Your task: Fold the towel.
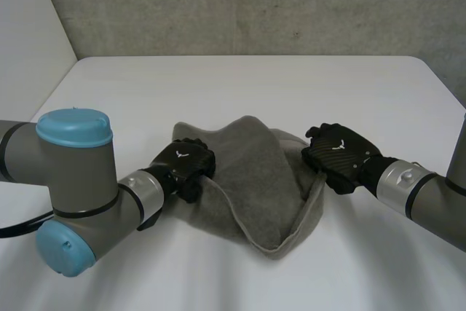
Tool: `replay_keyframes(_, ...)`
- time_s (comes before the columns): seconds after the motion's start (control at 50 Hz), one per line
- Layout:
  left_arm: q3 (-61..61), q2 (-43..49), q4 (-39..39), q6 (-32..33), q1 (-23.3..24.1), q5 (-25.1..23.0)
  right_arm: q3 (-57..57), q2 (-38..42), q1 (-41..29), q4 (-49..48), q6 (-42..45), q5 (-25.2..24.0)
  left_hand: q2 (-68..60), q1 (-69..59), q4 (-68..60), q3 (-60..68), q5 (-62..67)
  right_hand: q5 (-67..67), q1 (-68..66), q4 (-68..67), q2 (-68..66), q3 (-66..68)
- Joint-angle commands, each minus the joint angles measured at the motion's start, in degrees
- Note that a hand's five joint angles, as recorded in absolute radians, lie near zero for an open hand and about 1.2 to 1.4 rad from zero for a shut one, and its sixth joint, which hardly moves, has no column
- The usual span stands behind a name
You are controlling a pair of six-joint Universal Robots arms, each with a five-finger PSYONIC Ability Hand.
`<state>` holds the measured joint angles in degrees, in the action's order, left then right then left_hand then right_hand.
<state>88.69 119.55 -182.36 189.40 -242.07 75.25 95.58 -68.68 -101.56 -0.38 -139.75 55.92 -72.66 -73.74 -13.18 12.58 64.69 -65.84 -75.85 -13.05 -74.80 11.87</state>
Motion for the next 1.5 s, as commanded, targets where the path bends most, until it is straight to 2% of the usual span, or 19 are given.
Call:
replay_keyframes(0.02, 3.24, -3.88, -0.01, 0.00, -0.94, 0.07, -0.04, -3.66, 2.33, 5.92, 0.18, -0.29, -7.34, -6.26, 3.18, -2.58, 5.31, -4.16, -4.15, 3.05, -5.20, -1.87)
replay_keyframes(0.06, 6.13, -9.13, -0.10, 0.00, -2.43, -0.28, -1.18, -6.81, 3.03, 12.83, 0.71, -0.99, -7.34, -6.26, 3.18, -2.58, 5.31, -4.16, -4.15, 3.05, -5.20, -1.87)
replay_keyframes(0.16, 8.08, -14.42, -0.36, -0.26, -3.49, -0.46, -3.64, -8.40, 2.42, 19.18, 3.07, -2.57, -7.34, -6.26, 3.18, -2.58, 5.31, -4.16, -4.15, 3.05, -5.20, -1.87)
replay_keyframes(0.26, 7.38, -15.05, -0.89, -0.18, -5.07, -0.54, -6.62, -7.18, 1.10, 17.97, 5.28, -4.94, -7.34, -6.26, 3.18, -2.58, 5.31, -4.16, -4.15, 3.05, -5.20, -1.87)
replay_keyframes(0.4, 2.37, -11.18, -1.86, -0.26, -6.57, -2.21, -13.32, -2.52, -2.77, 16.64, 4.84, -2.66, -7.34, -6.26, 3.18, -2.58, 5.31, -4.16, -4.15, 3.05, -5.20, -1.87)
replay_keyframes(0.5, -7.01, -3.55, -3.52, -0.17, -6.92, -4.23, -17.45, 1.88, -5.14, 9.70, 3.88, -0.46, -7.34, -6.26, 3.18, -2.58, 5.31, -4.16, -4.15, 3.05, -5.20, -1.87)
replay_keyframes(0.54, -10.34, -1.27, -4.40, -0.26, -6.92, -4.06, -19.46, 3.80, -7.59, -0.09, 3.44, 0.23, -7.34, -6.26, 3.18, -2.58, 5.31, -4.16, -4.15, 3.05, -5.20, -1.87)
replay_keyframes(0.56, -10.38, -1.25, -4.41, -0.26, -6.92, -4.06, -19.47, 3.81, -7.60, -0.14, 3.44, 0.24, -7.34, -6.26, 3.18, -2.58, 5.31, -4.16, -4.15, 3.05, -5.20, -1.87)
replay_keyframes(0.6, -16.94, 0.86, -7.64, -0.79, -6.92, -2.92, -22.88, 4.69, -8.65, -12.13, 2.91, 3.38, -7.34, -6.26, 3.18, -2.58, 5.31, -4.16, -4.15, 3.05, -5.20, -1.87)
replay_keyframes(0.66, -21.52, 0.43, -13.52, -0.79, -6.66, -0.73, -25.18, 4.16, -8.92, -17.19, 1.15, 7.18, -7.34, -6.26, 3.18, -2.58, 5.31, -4.16, -4.15, 3.05, -5.20, -1.87)
replay_keyframes(0.7, -22.76, -1.75, -17.03, -1.05, -6.74, 0.67, -28.60, -0.11, -9.27, -24.02, -7.15, 15.06, -7.34, -6.26, 3.18, -2.58, 5.31, -4.16, -4.15, 3.05, -5.20, -1.87)
replay_keyframes(0.78, -21.10, -9.59, -23.48, -2.72, -7.53, 2.18, -28.87, -5.50, -8.39, -26.42, -17.83, 16.67, -7.34, -6.26, 3.18, -2.58, 5.31, -4.16, -4.15, 3.05, -5.20, -1.87)
replay_keyframes(0.84, -15.56, -16.10, -28.58, -5.27, -9.73, 1.74, -26.34, -7.26, -7.17, -24.50, -23.27, 13.35, -7.34, -6.26, 3.18, -2.58, 5.31, -4.16, -4.15, 3.05, -5.20, -1.87)
replay_keyframes(0.96, -3.56, -18.56, -30.43, -6.77, -11.58, -1.59, -13.70, -8.67, -6.29, -17.91, -20.57, 6.75, -7.34, -6.26, 3.18, -2.58, 5.31, -4.16, -4.15, 3.05, -5.20, -1.87)
replay_keyframes(1.08, 10.77, -17.95, -28.14, -6.42, -14.12, -5.89, -1.30, -9.02, -3.57, -16.06, -11.18, 5.87, -7.34, -6.26, 3.18, -2.58, 5.31, -4.16, -4.15, 3.05, -5.20, -1.87)
replay_keyframes(1.2, 19.05, -14.88, -26.65, -4.05, -15.26, -7.05, 6.46, -8.40, -2.07, -14.65, -7.99, 5.51, -7.34, -6.26, 3.18, -2.58, 5.31, -4.16, -4.15, 3.05, -5.20, -1.87)
replay_keyframes(1.44, 20.38, -8.45, -22.25, 5.36, -16.41, -6.96, 11.82, -4.71, -1.98, -13.06, -6.67, 5.86, -6.52, -5.44, 3.18, -2.58, 4.49, -4.16, -4.15, 3.05, -5.20, -1.87)
replay_keyframes(1.46, 20.38, -7.93, -22.25, 5.54, -16.24, -6.96, 11.82, -4.71, -1.98, -13.06, -6.67, 5.95, 2.30, 3.38, 3.18, -2.58, -4.34, -4.16, -4.15, 3.05, -5.20, -1.87)
replay_keyframes(1.5, 20.47, -7.84, -22.16, 5.54, -16.15, -6.87, 11.99, -4.71, -2.07, -13.06, -6.76, 5.95, 2.56, 3.64, 3.18, -2.58, -4.59, -4.16, -4.15, 3.05, -5.20, -1.87)
